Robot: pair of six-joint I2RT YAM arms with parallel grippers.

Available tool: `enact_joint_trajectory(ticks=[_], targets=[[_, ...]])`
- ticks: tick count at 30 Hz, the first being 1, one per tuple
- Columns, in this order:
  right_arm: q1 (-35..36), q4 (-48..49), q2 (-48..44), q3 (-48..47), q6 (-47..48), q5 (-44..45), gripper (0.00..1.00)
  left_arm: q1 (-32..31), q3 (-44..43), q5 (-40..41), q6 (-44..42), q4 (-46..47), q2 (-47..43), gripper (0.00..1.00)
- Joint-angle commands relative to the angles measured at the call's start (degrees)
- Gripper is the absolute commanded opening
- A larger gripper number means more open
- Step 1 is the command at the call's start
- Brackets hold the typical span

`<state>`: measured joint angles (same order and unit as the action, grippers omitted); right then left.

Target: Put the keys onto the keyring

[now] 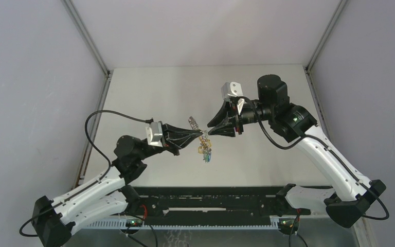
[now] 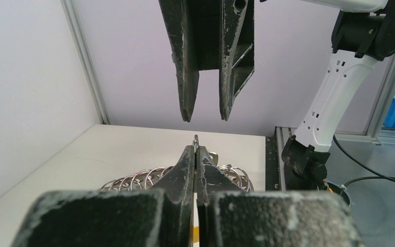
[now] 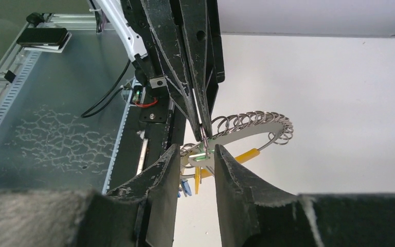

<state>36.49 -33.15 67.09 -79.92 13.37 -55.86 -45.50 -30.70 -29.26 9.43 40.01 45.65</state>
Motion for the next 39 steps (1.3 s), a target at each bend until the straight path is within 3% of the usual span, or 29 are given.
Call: enact_joint_trajectory(ticks=[1,15,18,22,31,39], targets=[[0.3,2.0,0.8,0.0,3.3,-2.4,0.31,0.0,-1.4,-1.3,1.1,4.4,0.0,0.00],[0.8,-4.8,4.3,-1.0,9.1,-1.5,0.23,0.1,-1.5,-1.0,0.7,4.8,1.4,0.00],[0.9,-6.6,4.9,-1.4,10.3,-1.5,0.16,0.0,-1.5,-0.9,0.7,5.0,1.6,0.00],[0.9,-8.0,4.7,-1.5,11.3,-0.1,0.00,0.1,-1.3,-0.3,0.6,5.0,1.3,0.00],[0.3,-11.4,3.3,-1.5,13.0,2.8,0.00,0.1,0.2,2.4,0.2,5.0,-0.9,0.00],[1.5,-15.2,3.6,-5.8,14.9,6.8,0.00,0.1,-0.7,0.0,-0.9,0.7,-0.3,0.01]])
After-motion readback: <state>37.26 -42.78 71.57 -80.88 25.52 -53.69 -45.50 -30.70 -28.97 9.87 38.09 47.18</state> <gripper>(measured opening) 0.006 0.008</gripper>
